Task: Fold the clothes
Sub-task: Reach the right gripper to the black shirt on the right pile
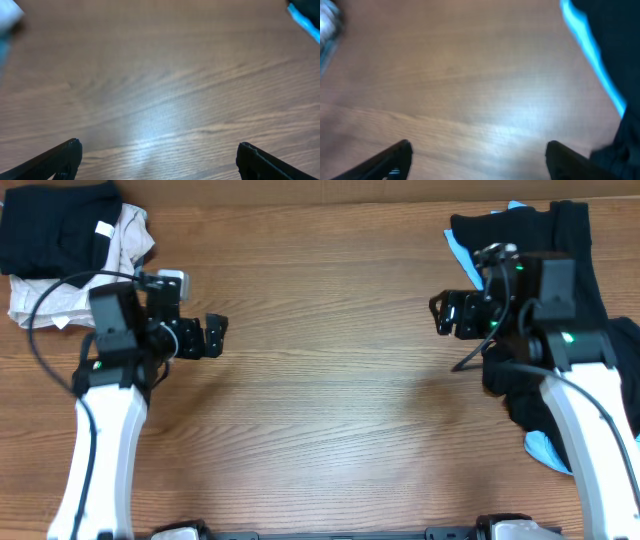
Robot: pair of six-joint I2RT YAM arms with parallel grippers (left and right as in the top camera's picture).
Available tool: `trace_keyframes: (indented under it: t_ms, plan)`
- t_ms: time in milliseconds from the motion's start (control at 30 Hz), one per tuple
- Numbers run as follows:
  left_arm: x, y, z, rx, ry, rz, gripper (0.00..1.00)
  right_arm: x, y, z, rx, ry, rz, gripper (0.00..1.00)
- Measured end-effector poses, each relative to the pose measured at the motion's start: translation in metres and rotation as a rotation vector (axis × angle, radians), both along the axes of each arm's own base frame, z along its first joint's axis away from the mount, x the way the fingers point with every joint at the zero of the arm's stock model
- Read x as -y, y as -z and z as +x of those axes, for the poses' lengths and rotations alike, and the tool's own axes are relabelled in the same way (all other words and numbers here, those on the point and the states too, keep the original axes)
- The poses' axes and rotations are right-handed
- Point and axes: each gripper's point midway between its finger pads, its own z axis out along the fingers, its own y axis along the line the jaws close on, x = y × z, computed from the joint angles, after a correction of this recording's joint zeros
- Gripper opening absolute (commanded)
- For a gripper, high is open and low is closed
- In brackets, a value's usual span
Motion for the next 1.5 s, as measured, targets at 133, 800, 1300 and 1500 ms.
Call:
trace_keyframes:
  t_ms: [133,800,1300,1500]
  plan:
    - [0.005,0.037,0.011,-0.079,0.025,-0.043,1.0,0.029,0.054,-0.007,-0.23,0.194,-0.031,0.85]
    - [0.003,0.053,0.025,-0.077,0.027,-0.045,0.99,0.11,0.163,-0.054,-0.656,0.81,-0.3,0.79]
    - [-0.005,0.056,0.027,-0.082,-0.008,-0.005,0.98,0.121,0.205,-0.057,-0.581,0.877,-0.273,0.5]
    - [-0.009,0.057,0.027,-0.084,-0.023,0.01,0.9,0.121,0.213,-0.051,-0.524,0.889,-0.241,0.16]
